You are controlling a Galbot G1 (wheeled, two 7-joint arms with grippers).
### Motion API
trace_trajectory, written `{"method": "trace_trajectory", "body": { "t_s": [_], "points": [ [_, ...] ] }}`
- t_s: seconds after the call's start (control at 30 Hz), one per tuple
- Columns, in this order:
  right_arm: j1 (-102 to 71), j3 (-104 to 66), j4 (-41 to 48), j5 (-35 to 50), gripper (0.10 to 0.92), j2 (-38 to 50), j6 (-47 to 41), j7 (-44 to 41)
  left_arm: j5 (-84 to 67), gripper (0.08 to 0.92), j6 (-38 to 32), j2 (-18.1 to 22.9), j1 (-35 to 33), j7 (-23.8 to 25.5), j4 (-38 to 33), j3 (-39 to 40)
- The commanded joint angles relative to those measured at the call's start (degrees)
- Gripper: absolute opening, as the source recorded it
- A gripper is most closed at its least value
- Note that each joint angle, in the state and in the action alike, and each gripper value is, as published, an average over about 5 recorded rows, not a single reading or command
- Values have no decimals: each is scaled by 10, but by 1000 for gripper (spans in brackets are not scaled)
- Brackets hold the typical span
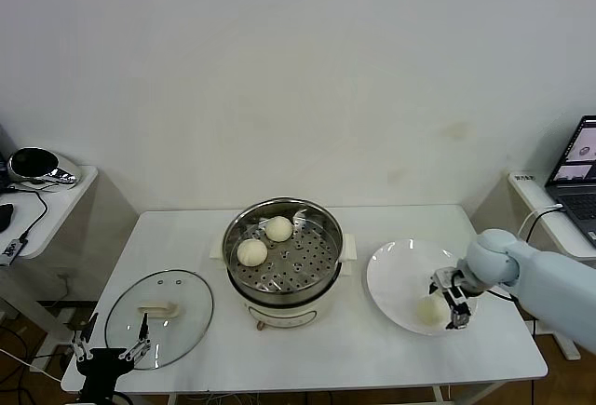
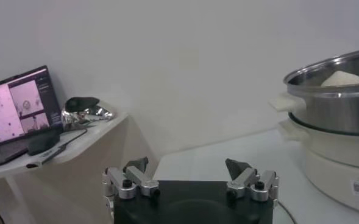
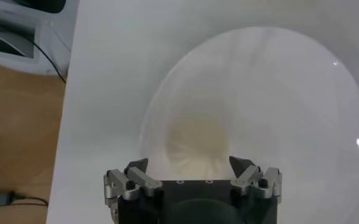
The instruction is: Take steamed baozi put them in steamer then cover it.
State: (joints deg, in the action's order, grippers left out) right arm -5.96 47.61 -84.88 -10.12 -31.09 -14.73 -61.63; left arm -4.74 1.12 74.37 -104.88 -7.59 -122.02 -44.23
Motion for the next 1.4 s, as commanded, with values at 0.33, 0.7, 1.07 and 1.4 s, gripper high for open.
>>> {"method": "trace_trajectory", "body": {
  "t_s": [0.33,0.7,1.07,1.4],
  "points": [
    [-13,-5,16,0,734,-22,-17,-3,0,823,-1,-1,0,0,0,0],
    [0,-7,15,2,568,-17,-18,-11,0,823,-2,0,0,-1,-3,0],
    [166,13,5,67,553,-6,-17,-37,-2,823,-2,-2,2,-1,-5,-1],
    [371,90,18,163,554,-106,-10,-33,-2,823,-2,-5,4,-1,-6,3]
  ]
}}
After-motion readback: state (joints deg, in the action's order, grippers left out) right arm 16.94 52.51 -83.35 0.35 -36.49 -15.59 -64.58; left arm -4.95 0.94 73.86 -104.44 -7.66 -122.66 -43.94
